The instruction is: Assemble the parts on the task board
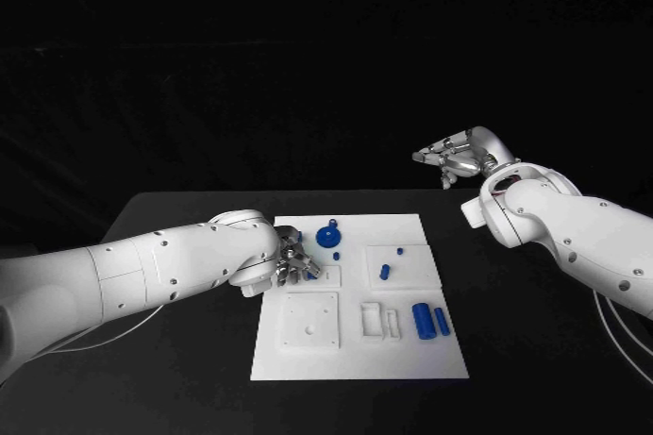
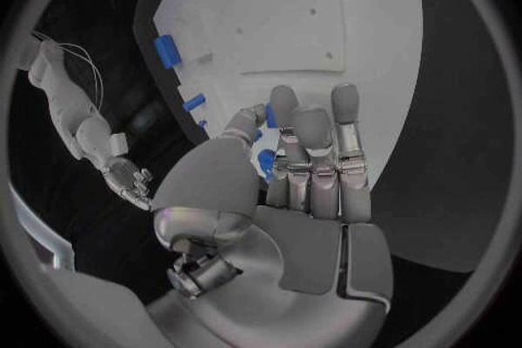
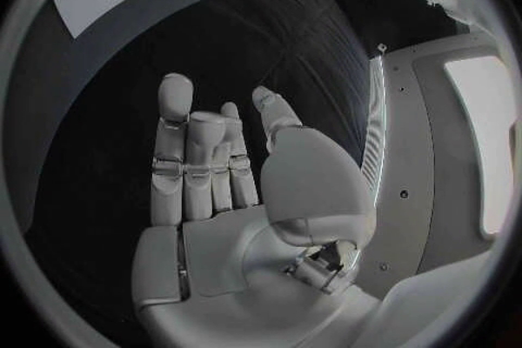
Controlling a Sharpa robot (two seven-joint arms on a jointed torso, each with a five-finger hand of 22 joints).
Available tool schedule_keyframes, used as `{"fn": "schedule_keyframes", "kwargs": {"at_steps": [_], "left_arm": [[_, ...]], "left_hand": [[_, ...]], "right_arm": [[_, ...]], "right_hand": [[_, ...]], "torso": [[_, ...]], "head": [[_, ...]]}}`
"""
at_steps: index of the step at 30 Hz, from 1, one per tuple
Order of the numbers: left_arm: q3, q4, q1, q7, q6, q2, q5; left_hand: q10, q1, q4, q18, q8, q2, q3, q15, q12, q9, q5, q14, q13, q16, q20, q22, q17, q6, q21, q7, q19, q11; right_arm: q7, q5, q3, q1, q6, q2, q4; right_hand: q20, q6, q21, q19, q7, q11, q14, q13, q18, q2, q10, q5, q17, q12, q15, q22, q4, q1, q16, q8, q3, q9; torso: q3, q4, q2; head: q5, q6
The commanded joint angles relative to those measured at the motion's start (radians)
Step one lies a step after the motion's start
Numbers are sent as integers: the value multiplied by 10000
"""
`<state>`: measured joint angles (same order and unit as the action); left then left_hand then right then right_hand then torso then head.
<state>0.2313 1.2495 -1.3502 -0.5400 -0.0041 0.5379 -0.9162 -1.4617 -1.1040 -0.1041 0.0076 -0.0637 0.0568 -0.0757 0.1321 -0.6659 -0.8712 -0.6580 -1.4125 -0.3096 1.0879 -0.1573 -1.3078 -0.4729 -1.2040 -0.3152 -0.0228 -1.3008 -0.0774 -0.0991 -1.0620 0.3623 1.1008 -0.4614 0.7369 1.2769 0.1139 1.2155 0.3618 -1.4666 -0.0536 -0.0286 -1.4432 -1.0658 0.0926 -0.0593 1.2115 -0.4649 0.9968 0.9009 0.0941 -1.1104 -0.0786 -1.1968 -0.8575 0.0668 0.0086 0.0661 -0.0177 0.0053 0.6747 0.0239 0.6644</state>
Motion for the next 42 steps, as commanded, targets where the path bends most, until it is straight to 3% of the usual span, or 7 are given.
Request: {"fn": "schedule_keyframes", "kwargs": {"at_steps": [1,13,22,42], "left_arm": [[2,-11,16,-107,287,-19,82],[-37,-107,-111,-75,322,-72,205],[-41,-295,-235,-118,748,-225,337],[-42,-943,-553,-458,2697,-718,702]], "left_hand": [[-525,-90,-1758,40,-36,3,-1818,63,24,15,-62,15,16,-24,35,-196,-14,-402,-61,335,40,-185],[-525,-74,-1750,38,-42,14,-1836,70,30,-29,-73,11,17,-31,28,-190,-26,-391,-87,336,48,-192],[-524,-88,-1762,35,-39,14,-1851,70,33,-61,-71,14,15,-36,24,-191,-31,-378,-97,333,57,-193],[-520,-138,-1780,22,-38,-6,-1923,53,78,-135,-125,88,-20,10,28,-204,-89,-327,-150,307,154,-185]], "right_arm": [[39,-10,7,-7,125,-16,-7],[41,-10,6,-15,138,-49,-39],[39,-10,6,-22,165,-86,-68],[27,-10,4,-25,207,-188,-154]], "right_hand": [[-60,-80,-48,-380,-8,-11,-7,9,134,63,-55,-50,-9,-50,-41,10,9,38,66,-42,-71,-12],[-59,-85,-32,-378,-9,-10,-10,12,134,72,-54,-63,-5,-34,-40,42,36,35,67,-42,-100,-12],[-59,-85,-32,-378,-9,-10,-10,12,134,72,-54,-63,-5,-34,-40,42,36,35,67,-42,-100,-12],[-59,-85,-32,-378,-9,-10,-10,12,134,72,-54,-63,-5,-34,-40,42,36,35,67,-42,-100,-12]], "torso": [[3,-3,-5],[1,-6,-1],[-1,-12,-3],[-8,-13,-4]], "head": [[-10,-6],[5,-19],[7,-2],[6,56]]}}
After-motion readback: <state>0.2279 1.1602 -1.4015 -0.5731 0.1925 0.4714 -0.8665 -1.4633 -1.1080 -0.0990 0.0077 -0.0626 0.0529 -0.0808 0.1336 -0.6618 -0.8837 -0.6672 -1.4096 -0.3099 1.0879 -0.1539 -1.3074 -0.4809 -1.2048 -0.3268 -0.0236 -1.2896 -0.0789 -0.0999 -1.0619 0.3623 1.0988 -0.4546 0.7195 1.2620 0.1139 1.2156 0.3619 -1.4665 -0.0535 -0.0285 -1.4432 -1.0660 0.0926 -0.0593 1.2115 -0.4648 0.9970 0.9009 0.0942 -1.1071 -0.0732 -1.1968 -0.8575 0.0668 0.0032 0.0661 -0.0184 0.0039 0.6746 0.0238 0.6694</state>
